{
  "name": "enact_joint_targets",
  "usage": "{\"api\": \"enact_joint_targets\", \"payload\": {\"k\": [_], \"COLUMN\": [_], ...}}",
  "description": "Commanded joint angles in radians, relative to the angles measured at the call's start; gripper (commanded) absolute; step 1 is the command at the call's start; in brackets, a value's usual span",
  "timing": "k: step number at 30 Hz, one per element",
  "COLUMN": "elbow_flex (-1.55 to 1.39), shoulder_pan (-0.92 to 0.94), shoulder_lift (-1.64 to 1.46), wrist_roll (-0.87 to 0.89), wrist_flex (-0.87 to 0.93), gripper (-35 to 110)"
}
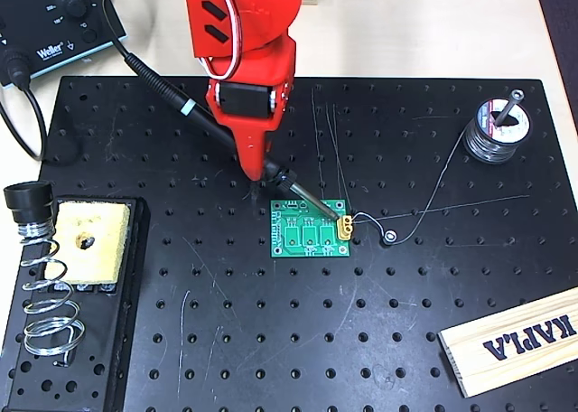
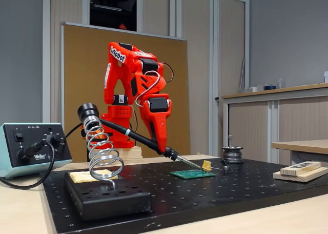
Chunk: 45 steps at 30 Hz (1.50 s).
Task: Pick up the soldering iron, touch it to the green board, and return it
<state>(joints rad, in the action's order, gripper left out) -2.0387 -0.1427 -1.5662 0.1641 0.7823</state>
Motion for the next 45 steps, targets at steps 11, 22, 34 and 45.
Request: {"api": "enact_joint_targets", "payload": {"k": [11,22,34,45], "elbow_flex": [-0.103,-0.054,0.074,0.092], "shoulder_pan": [0.121,0.137,0.064,0.035], "shoulder_lift": [-0.172,-0.23,-0.175,-0.118], "wrist_roll": [-0.075,-0.121,-0.118,-0.104], "wrist_flex": [0.025,0.072,0.104,0.087], "gripper": [0,0,0,0]}}
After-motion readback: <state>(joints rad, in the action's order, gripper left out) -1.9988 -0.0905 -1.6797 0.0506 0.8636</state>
